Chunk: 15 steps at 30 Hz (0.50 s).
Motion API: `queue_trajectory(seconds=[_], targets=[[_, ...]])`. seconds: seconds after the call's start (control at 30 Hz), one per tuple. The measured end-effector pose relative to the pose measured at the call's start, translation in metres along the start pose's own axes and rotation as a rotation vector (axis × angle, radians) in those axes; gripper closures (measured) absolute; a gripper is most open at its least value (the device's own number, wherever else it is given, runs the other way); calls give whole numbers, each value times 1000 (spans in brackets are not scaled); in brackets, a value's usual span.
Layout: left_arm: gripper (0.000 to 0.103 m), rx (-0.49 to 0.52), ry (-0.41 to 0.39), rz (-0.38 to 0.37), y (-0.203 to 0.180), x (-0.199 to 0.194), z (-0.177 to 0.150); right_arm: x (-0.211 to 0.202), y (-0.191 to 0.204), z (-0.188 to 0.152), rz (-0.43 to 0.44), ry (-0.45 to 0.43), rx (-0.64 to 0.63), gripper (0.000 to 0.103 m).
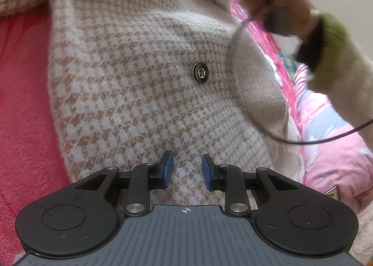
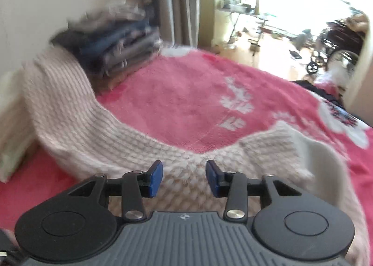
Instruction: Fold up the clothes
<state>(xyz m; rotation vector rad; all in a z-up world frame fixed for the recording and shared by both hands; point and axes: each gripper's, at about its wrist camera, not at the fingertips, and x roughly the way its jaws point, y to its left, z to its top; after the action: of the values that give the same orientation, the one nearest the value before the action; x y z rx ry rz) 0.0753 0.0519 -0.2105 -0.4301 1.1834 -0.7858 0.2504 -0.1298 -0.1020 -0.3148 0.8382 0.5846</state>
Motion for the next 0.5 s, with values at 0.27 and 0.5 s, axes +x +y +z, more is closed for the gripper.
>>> queue_trajectory(seconds=[0.27,0.5], targets=[[76,-73,1,-82,18,1,2,26,-72,-16,-30,151,291,61],[76,-91,29,-106,24,6,9,58,-92,68,-33,183,493,36]])
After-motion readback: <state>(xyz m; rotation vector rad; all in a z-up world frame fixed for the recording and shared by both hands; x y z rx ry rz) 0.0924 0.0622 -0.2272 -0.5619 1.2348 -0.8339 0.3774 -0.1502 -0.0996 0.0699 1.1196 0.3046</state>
